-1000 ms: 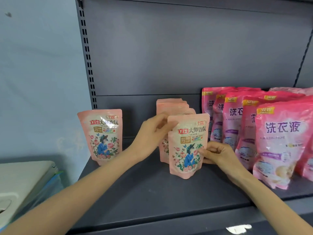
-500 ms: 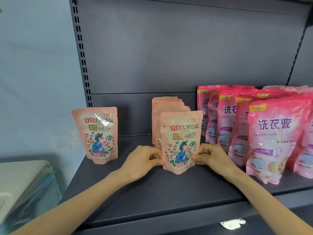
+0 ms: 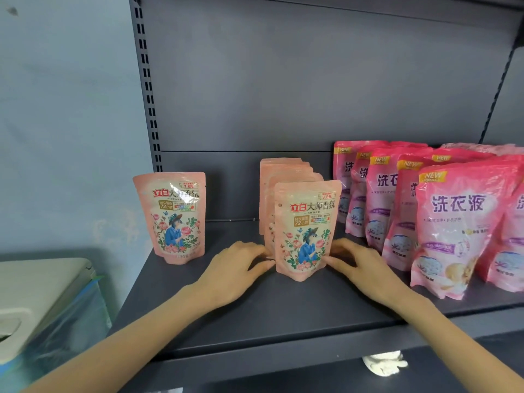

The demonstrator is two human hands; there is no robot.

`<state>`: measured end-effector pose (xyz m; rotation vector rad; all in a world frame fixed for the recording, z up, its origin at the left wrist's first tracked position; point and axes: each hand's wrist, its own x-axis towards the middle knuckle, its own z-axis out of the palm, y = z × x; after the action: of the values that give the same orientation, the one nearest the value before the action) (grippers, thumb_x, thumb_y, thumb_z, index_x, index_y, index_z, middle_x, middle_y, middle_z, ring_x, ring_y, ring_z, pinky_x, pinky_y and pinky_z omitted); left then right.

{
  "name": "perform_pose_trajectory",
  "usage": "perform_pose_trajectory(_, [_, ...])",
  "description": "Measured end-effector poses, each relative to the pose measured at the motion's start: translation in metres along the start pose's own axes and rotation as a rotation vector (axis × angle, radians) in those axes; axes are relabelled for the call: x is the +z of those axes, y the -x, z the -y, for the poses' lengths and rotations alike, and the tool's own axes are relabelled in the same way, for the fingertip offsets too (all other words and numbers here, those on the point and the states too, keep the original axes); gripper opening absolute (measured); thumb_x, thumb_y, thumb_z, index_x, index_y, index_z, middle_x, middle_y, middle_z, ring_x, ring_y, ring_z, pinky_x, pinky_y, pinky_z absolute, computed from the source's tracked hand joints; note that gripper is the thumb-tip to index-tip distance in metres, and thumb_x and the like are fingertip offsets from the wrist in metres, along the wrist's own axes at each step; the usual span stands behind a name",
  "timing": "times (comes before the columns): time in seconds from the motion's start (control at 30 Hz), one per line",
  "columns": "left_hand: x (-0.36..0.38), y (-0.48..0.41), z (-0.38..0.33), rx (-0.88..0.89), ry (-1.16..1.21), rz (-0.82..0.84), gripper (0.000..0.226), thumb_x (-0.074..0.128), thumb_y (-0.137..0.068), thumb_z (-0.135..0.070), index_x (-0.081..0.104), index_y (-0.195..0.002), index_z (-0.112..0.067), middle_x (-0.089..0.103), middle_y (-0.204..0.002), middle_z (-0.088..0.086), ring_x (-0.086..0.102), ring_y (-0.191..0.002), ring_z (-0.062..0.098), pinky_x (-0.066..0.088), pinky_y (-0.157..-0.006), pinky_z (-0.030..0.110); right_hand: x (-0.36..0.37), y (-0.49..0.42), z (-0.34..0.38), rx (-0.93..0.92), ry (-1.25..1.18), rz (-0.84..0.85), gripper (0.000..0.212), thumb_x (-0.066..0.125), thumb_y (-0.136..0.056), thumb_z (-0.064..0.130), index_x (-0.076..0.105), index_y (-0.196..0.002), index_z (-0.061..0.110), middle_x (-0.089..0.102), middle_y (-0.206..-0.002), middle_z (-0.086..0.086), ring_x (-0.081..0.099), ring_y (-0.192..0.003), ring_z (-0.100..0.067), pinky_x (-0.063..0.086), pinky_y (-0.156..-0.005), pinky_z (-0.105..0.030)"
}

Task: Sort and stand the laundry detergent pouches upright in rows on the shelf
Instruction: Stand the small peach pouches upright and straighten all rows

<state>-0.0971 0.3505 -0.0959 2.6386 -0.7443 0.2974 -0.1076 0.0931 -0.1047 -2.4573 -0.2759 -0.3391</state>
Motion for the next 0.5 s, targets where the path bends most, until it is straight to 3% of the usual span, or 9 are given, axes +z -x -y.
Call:
perform_pose_trajectory(0.07, [-0.003,0.011,0.000,0.006,-0.230,-0.013,0.048,0.027,-0.095,-0.053,0.043,-0.135,-0.030,0.045,-0.140,-0.011,0.038,-0.128,0.010,0.029,-0.108,0.032,-0.001,0.013,0.008,0.040,0.241,0.038,0.066,0.036,-0.082,0.069,0.041,-0.135,0.031,0.049,-0.137,0.012,0.046,-0.126,-0.010,0.041,-0.101,-0.036])
perform_pose_trajectory(0.13, [-0.005,0.024,0.003,-0.013,-0.334,-0.021,0.078,-0.002,-0.083,-0.067,0.032,-0.142,-0.030,0.033,-0.148,-0.011,0.027,-0.137,0.011,0.016,-0.114,0.034,0.001,0.023,0.014,0.102,0.401,0.083,0.090,0.015,-0.074,0.081,0.022,-0.147,0.028,0.030,-0.151,0.008,0.028,-0.139,-0.014,0.029,-0.111,-0.042])
perform_pose_trajectory(0.2, [-0.007,0.038,0.008,-0.040,-0.358,-0.033,0.102,-0.023,-0.070,-0.073,0.031,-0.143,-0.027,0.033,-0.150,-0.007,0.028,-0.138,0.015,0.015,-0.114,0.040,0.004,0.033,0.023,0.173,0.513,0.126,0.086,0.016,-0.080,0.075,0.010,-0.150,0.026,0.013,-0.157,0.005,0.010,-0.145,-0.015,0.015,-0.117,-0.045])
perform_pose_trajectory(0.3, [-0.015,0.055,0.015,-0.076,-0.417,-0.095,0.089,-0.012,-0.086,-0.065,0.052,-0.131,-0.024,0.055,-0.134,-0.002,0.050,-0.125,0.021,0.034,-0.104,0.046,0.006,0.050,0.042,0.208,0.599,0.134,0.084,0.009,-0.080,0.072,0.007,-0.150,0.026,0.005,-0.158,0.005,0.002,-0.146,-0.016,0.007,-0.118,-0.045])
perform_pose_trajectory(0.33, [-0.019,0.063,0.015,-0.096,-0.432,-0.119,0.087,-0.011,-0.086,-0.065,0.051,-0.132,-0.025,0.054,-0.135,-0.002,0.050,-0.126,0.021,0.033,-0.104,0.044,0.008,0.055,0.048,0.191,0.620,0.119,0.093,-0.003,-0.072,0.077,0.009,-0.149,0.026,0.006,-0.158,0.006,0.003,-0.146,-0.015,0.008,-0.117,-0.045])
perform_pose_trajectory(0.4, [-0.025,0.075,0.022,-0.118,-0.427,-0.106,0.100,-0.026,-0.073,-0.069,0.031,-0.144,-0.028,0.033,-0.150,-0.004,0.030,-0.139,0.020,0.017,-0.113,0.043,0.013,0.065,0.059,0.173,0.653,0.064,0.118,-0.028,-0.054,0.082,0.017,-0.148,0.027,0.016,-0.157,0.008,0.010,-0.145,-0.014,0.013,-0.116,-0.044])
perform_pose_trajectory(0.43, [-0.031,0.081,0.027,-0.139,-0.427,-0.097,0.104,-0.030,-0.069,-0.069,0.025,-0.146,-0.029,0.027,-0.153,-0.004,0.024,-0.141,0.019,0.014,-0.115,0.043,0.017,0.068,0.066,0.144,0.672,0.026,0.122,-0.032,-0.054,0.080,0.027,-0.146,0.026,0.027,-0.153,0.007,0.021,-0.143,-0.015,0.021,-0.114,-0.045])
perform_pose_trajectory(0.5, [-0.049,0.090,0.036,-0.142,-0.441,-0.144,0.092,-0.017,-0.082,-0.066,0.040,-0.140,-0.023,0.041,-0.146,0.001,0.037,-0.135,0.023,0.026,-0.110,0.047,0.024,0.072,0.083,0.022,0.705,-0.087,0.103,-0.015,-0.079,0.073,0.058,-0.127,0.018,0.059,-0.130,-0.001,0.054,-0.123,-0.023,0.046,-0.096,-0.052])
